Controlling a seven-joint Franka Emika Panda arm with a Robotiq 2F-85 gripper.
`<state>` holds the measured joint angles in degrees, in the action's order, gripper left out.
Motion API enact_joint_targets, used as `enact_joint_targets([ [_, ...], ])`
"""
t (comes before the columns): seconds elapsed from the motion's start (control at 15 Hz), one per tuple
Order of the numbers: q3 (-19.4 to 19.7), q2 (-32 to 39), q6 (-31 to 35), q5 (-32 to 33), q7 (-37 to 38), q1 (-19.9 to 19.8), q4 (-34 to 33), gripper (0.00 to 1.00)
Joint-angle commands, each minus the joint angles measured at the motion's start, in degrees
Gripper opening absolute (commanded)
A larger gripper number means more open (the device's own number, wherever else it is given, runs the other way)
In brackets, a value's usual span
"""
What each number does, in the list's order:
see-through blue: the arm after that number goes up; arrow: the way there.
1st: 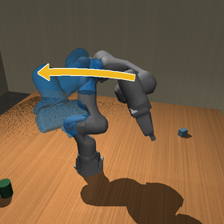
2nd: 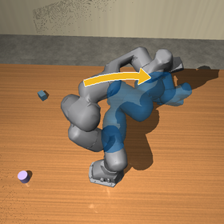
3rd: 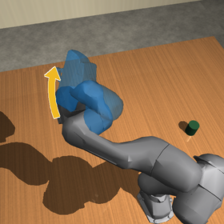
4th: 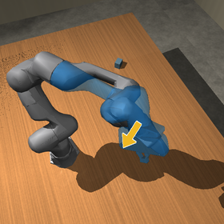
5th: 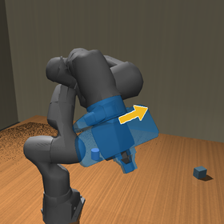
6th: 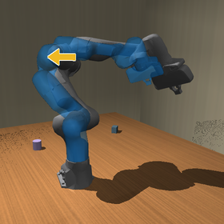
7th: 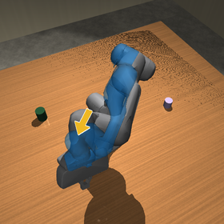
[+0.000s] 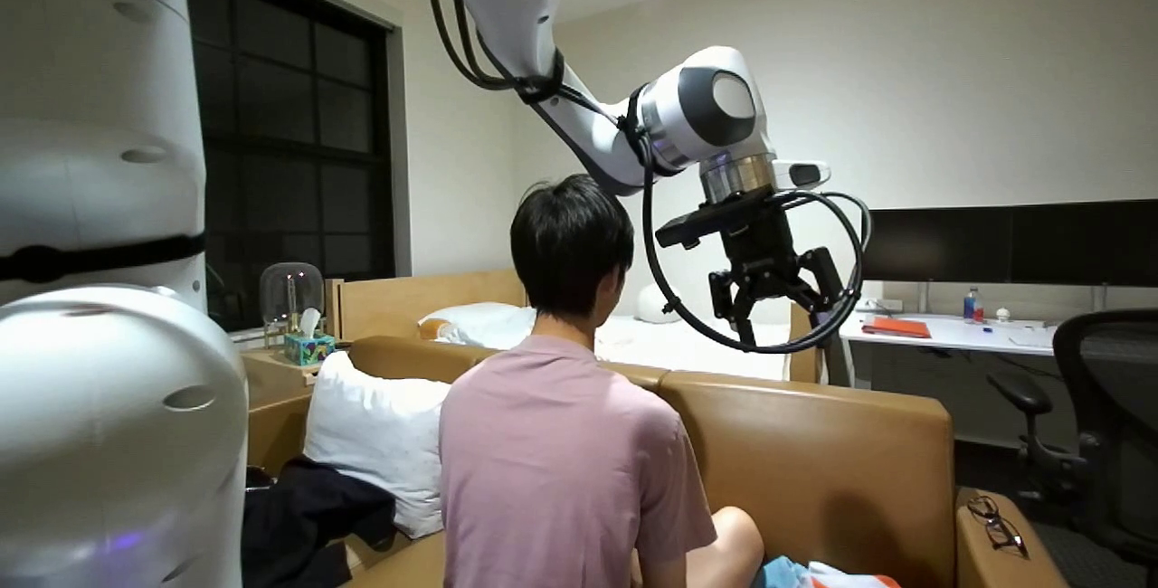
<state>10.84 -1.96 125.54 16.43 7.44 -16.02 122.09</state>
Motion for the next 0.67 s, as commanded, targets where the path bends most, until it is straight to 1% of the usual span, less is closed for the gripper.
enact_joint_targets([
  [0.0,0.92,0.03,-0.19,-0.01,-0.06,0.94,-0.17,1.00],
  [0.4,1.12,0.06,-0.19,-0.02,-0.06,1.16,-0.17,1.00],
  [0.6,0.71,3.93,0.63,-0.95,1.05,1.85,-4.14,1.00],
])
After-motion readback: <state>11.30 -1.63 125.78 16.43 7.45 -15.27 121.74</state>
